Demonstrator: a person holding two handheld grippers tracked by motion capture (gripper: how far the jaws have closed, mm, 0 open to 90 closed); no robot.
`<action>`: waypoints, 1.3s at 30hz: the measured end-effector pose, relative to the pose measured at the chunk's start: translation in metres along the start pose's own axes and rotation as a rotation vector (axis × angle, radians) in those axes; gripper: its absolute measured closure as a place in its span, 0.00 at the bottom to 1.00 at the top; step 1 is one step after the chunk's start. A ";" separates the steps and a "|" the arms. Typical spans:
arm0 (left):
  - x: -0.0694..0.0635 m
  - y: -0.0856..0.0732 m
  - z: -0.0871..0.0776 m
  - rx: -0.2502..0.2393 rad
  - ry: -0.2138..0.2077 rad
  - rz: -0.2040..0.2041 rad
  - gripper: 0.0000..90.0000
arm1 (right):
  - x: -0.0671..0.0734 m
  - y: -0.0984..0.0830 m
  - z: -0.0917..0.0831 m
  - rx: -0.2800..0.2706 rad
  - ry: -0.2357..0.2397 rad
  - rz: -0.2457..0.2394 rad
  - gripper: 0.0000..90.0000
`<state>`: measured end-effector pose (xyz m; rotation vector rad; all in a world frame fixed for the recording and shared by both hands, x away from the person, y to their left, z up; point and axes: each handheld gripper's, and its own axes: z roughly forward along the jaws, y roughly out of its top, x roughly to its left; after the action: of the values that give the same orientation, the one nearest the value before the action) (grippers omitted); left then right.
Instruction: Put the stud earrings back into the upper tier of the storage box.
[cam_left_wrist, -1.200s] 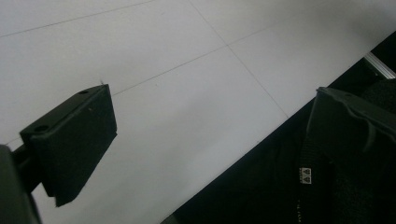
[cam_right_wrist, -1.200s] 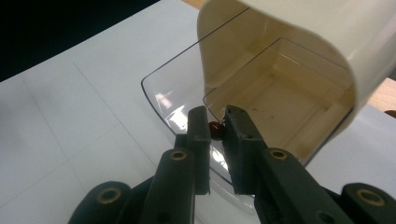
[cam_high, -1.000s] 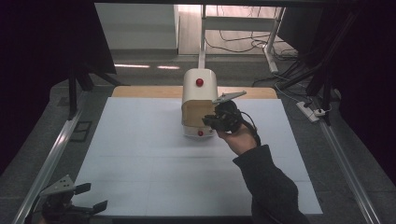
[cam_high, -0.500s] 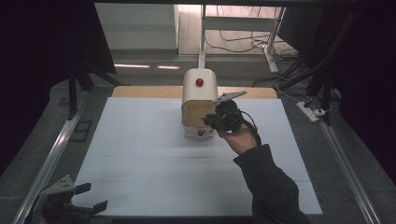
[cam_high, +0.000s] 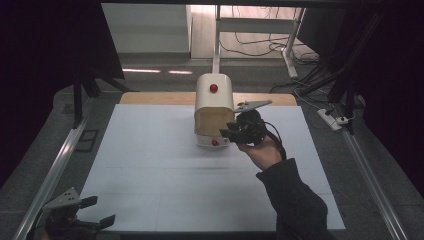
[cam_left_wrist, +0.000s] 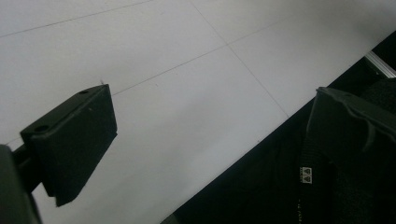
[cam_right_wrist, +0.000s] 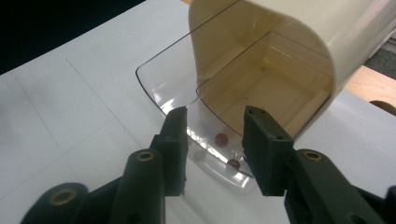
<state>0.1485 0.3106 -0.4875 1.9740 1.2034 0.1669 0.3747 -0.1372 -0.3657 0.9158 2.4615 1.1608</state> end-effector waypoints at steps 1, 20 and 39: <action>0.000 0.000 0.000 0.000 0.000 0.000 0.02 | 0.000 -0.001 -0.001 0.000 -0.001 0.001 0.65; 0.000 0.000 0.000 0.002 0.001 -0.003 0.02 | -0.006 -0.031 -0.022 -0.020 -0.018 0.059 0.43; 0.000 0.000 0.001 0.004 0.002 -0.005 0.02 | 0.002 -0.068 -0.039 -0.038 -0.043 0.106 0.18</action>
<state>0.1491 0.3103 -0.4877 1.9749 1.2102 0.1640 0.3251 -0.1914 -0.3929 1.0602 2.3738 1.2045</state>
